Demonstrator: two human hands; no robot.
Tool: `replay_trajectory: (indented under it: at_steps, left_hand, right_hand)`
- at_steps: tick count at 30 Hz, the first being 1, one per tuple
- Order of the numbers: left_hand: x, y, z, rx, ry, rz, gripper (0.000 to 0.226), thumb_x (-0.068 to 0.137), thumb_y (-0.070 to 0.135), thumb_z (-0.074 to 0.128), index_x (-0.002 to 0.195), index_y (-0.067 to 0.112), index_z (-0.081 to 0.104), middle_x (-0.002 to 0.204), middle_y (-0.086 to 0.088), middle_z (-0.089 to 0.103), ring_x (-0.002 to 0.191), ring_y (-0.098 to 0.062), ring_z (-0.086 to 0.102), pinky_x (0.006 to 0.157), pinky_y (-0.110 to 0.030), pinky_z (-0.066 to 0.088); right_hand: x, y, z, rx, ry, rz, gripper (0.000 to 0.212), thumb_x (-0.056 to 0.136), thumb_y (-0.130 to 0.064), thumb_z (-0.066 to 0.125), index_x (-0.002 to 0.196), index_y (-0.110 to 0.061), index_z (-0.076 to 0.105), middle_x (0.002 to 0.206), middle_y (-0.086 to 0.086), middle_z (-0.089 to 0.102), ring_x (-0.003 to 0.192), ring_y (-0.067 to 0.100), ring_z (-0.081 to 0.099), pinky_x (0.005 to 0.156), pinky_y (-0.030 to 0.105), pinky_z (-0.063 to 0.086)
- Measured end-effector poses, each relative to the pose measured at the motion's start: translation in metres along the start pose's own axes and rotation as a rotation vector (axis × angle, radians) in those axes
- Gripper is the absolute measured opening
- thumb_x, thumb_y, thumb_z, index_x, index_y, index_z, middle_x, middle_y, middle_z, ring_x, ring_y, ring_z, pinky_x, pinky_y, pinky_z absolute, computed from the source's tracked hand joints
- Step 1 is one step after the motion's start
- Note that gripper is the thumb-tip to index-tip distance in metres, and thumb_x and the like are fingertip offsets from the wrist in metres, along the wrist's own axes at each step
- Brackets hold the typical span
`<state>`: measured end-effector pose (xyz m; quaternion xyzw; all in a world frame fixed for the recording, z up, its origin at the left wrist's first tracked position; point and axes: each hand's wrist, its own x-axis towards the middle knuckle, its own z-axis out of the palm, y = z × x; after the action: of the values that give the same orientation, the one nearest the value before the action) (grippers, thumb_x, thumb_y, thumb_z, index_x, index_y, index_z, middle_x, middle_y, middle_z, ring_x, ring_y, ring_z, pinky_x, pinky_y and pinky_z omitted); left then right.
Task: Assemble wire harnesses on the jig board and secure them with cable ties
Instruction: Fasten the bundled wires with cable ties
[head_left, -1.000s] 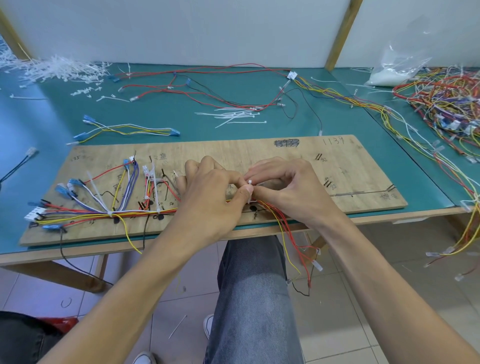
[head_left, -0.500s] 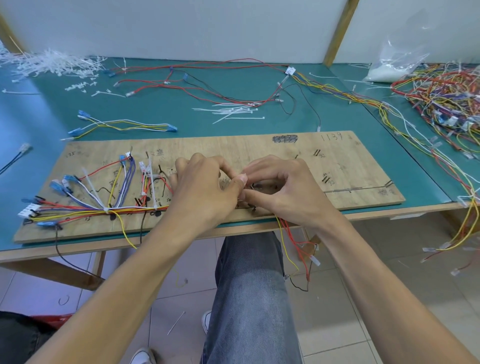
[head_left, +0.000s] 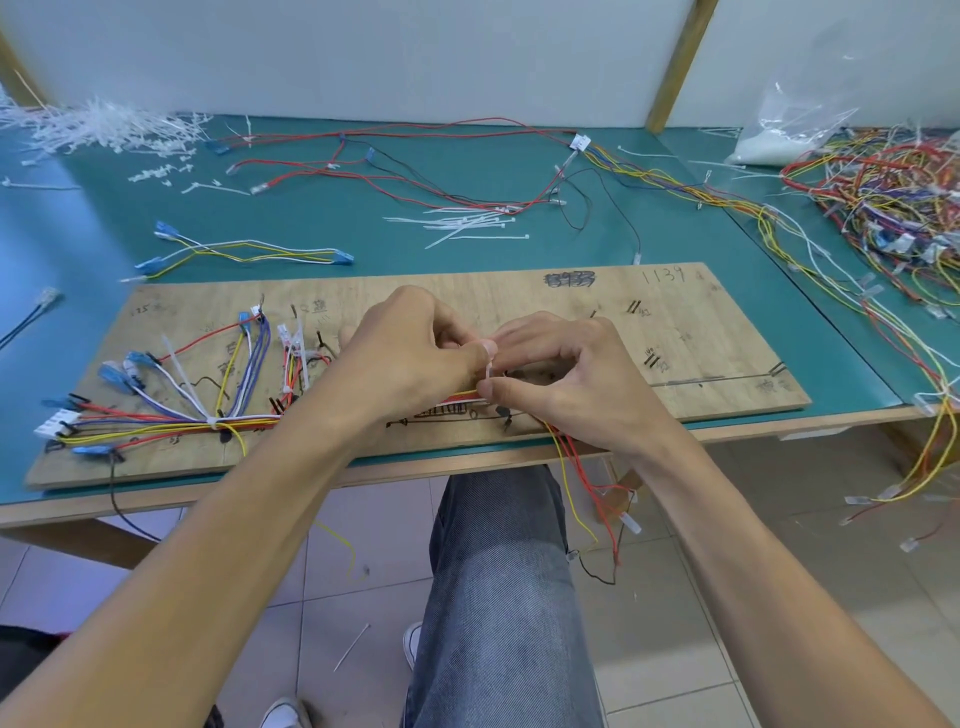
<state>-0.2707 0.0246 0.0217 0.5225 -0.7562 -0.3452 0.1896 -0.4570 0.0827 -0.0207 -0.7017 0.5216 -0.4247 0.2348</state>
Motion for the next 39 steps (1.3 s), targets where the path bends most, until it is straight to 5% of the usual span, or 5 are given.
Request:
replay_trajectory:
  at_steps: [14,23,28,33,39]
  left_hand:
    - [0.006,0.0,0.003,0.055,0.01,0.052,0.025,0.094,0.037,0.072,0.072,0.027,0.074,0.059,0.016,0.063,0.064,-0.004,0.051,0.092,-0.047,0.046]
    - [0.015,-0.006,0.0,-0.172,-0.101,0.108,0.015,0.091,0.027,0.079,0.077,0.021,0.079,0.072,0.005,0.072,0.054,0.004,0.052,0.052,-0.01,0.038]
    - [0.015,-0.003,0.002,-0.119,-0.088,0.145,0.015,0.092,0.031,0.077,0.079,0.024,0.079,0.077,0.006,0.074,0.058,0.003,0.052,0.062,-0.026,0.039]
    - [0.01,-0.001,0.011,0.018,-0.009,0.172,0.018,0.097,0.03,0.07,0.079,0.028,0.071,0.057,0.03,0.056,0.061,-0.001,0.047,0.078,-0.04,0.039]
    - [0.011,0.002,0.021,-0.034,0.093,0.222,0.012,0.102,0.016,0.059,0.091,0.019,0.064,0.082,0.007,0.068,0.077,-0.012,0.061,0.071,-0.032,0.046]
  right_hand:
    - [0.001,0.003,0.001,0.004,-0.014,0.039,0.002,0.087,-0.013,0.086,0.089,-0.013,0.087,0.101,-0.005,0.08,0.104,0.012,0.072,0.081,0.023,0.052]
    - [0.002,0.0,-0.005,0.083,-0.025,0.085,0.005,0.091,-0.01,0.082,0.092,-0.005,0.084,0.1,0.002,0.08,0.096,0.018,0.074,0.086,0.037,0.056]
    - [0.001,0.001,-0.006,0.19,-0.003,0.14,0.002,0.089,-0.003,0.081,0.09,-0.002,0.082,0.099,0.008,0.08,0.094,0.03,0.075,0.089,0.052,0.057]
    - [0.001,0.003,-0.007,0.126,-0.037,0.094,0.004,0.087,-0.005,0.084,0.084,-0.003,0.083,0.095,0.005,0.079,0.092,0.023,0.073,0.082,0.04,0.056]
    - [0.003,0.002,-0.009,0.053,-0.115,0.083,0.004,0.083,-0.002,0.086,0.08,-0.005,0.084,0.097,0.002,0.074,0.093,0.015,0.069,0.086,0.026,0.049]
